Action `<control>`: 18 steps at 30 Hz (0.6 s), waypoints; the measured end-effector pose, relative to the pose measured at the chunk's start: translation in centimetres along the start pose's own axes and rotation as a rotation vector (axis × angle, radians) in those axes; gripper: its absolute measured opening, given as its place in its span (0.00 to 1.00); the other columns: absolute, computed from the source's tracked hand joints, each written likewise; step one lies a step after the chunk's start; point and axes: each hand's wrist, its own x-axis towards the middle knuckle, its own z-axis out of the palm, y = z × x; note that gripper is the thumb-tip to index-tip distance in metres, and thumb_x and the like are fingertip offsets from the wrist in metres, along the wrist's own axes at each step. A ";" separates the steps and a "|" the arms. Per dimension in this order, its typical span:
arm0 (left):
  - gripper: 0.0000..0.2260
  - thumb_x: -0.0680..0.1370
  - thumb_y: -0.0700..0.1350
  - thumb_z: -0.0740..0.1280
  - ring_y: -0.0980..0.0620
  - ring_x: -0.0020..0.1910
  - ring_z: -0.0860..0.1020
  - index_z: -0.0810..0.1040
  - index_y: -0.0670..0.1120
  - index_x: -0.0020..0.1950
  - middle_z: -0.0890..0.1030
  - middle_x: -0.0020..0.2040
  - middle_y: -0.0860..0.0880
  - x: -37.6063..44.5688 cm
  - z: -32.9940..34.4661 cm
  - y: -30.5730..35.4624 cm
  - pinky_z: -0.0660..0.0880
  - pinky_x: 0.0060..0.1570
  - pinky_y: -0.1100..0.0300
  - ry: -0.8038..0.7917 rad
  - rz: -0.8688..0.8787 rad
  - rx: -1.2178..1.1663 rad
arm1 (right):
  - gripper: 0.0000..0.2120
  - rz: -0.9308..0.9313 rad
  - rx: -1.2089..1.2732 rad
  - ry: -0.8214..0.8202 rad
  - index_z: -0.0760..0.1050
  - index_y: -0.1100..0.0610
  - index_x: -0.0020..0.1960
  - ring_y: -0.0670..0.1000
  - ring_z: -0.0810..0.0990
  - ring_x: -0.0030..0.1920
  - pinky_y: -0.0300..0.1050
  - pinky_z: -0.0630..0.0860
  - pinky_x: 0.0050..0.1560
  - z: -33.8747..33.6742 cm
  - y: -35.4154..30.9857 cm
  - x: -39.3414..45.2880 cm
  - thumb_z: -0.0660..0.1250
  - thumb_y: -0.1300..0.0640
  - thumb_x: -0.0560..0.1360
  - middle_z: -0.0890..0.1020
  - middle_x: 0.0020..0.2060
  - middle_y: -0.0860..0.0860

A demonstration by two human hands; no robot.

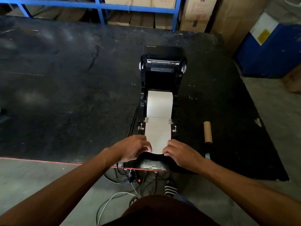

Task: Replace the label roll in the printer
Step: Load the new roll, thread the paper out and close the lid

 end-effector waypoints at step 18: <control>0.29 0.80 0.42 0.66 0.44 0.65 0.73 0.59 0.46 0.79 0.70 0.70 0.41 2.0 -0.2 -1.7 0.73 0.66 0.47 0.523 -0.582 -0.508 | 0.13 -0.030 -0.146 -0.020 0.80 0.56 0.49 0.50 0.76 0.44 0.46 0.76 0.44 0.8 -0.2 -0.2 0.57 0.53 0.81 0.80 0.44 0.52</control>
